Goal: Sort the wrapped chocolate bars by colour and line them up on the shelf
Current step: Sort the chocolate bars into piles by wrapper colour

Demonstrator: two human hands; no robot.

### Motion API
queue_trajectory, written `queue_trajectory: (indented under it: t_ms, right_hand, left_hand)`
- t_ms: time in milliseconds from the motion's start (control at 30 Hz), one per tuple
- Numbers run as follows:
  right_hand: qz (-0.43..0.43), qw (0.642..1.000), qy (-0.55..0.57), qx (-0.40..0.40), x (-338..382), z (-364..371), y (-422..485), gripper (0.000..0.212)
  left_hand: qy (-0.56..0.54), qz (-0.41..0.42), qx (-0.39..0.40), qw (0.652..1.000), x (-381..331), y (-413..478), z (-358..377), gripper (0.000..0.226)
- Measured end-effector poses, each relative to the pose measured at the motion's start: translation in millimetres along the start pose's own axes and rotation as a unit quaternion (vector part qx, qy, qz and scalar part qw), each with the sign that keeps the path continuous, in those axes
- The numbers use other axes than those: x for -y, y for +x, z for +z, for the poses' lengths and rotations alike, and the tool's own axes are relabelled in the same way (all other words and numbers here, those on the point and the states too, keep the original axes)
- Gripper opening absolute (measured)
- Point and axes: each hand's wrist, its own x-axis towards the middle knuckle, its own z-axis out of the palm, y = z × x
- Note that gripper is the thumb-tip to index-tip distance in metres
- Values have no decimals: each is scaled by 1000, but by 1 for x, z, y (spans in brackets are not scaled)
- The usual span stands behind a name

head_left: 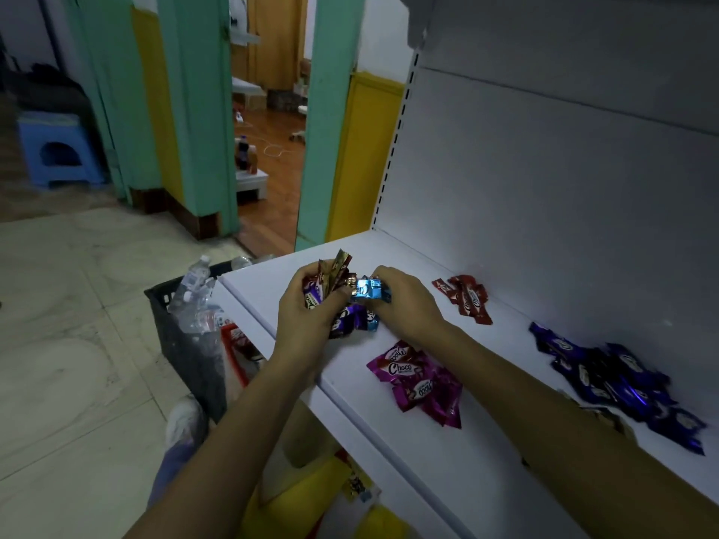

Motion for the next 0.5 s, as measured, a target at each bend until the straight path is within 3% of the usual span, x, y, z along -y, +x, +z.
queue_trajectory:
  t_ms: [200, 300, 367, 500]
  right_hand:
    - [-13, 999, 50, 9, 1, -11, 4, 15]
    - [20, 984, 168, -48, 9, -20, -7, 21]
    - [46, 964, 259, -34, 17, -26, -15, 35]
    - [55, 945, 323, 15, 27, -34, -20, 9]
  left_hand:
    - [-19, -10, -12, 1000, 1, 2, 0, 38]
    - [-31, -21, -8, 999, 0, 2, 1, 41]
    - [-28, -19, -7, 999, -1, 2, 1, 41]
    - [-8, -12, 0, 1000, -3, 0, 3, 40]
